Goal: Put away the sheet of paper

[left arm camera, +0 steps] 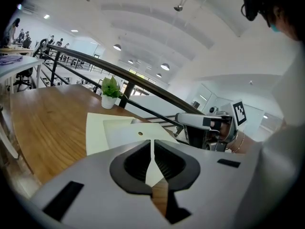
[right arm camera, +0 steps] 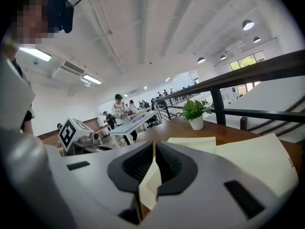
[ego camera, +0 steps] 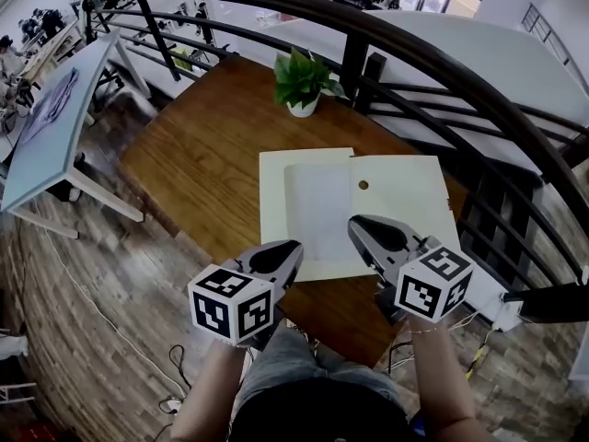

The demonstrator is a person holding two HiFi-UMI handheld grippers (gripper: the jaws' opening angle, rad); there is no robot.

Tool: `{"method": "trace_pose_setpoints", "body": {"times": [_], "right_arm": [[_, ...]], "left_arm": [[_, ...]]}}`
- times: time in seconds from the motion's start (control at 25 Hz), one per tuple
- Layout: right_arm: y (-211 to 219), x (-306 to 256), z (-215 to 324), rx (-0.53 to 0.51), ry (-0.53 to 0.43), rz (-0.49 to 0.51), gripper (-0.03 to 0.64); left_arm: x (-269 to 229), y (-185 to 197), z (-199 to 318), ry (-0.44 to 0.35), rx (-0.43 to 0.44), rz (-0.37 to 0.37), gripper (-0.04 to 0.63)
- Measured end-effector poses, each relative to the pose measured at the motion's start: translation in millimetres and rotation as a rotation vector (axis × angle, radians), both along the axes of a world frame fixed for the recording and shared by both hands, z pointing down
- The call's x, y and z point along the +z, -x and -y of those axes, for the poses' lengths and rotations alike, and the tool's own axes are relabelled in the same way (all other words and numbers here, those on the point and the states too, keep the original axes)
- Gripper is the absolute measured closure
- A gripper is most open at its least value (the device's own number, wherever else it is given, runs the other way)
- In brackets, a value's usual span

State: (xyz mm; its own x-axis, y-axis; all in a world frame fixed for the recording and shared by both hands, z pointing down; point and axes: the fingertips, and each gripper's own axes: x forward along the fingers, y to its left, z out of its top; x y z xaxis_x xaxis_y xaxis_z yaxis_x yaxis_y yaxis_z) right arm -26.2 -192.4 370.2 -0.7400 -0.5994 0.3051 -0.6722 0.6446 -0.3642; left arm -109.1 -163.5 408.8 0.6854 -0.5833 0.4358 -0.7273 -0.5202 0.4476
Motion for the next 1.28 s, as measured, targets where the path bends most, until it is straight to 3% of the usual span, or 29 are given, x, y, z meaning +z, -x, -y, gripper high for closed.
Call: {"method": "trace_pose_setpoints", "body": {"times": [0.32,0.6,0.92,1.28], "right_arm": [[-9.2,-36.6,-14.6,0.072,-0.112,0.076,0.589],[-19.2,-45.4,-28.8,0.104,-0.144,0.095,0.591],[-19.8,-44.4,-40.0,0.095,-0.155,0.093,0.591],[-22.3,-26.5,-36.7,0.090,-0.143,0.025,0.591]], "left_arm": [[-23.4,-2.0,-6.2,-0.074,-0.020,-0.012,0.561],[-35.5,-13.1,-11.5,-0.118,-0.034,-0.014,0.561],[-24.4,-15.0,-10.6,-0.085,-0.058,0.035,0.563],[-19.8,-14.6,-11.4,-0.077,-0.063,0.043,0.565]]}}
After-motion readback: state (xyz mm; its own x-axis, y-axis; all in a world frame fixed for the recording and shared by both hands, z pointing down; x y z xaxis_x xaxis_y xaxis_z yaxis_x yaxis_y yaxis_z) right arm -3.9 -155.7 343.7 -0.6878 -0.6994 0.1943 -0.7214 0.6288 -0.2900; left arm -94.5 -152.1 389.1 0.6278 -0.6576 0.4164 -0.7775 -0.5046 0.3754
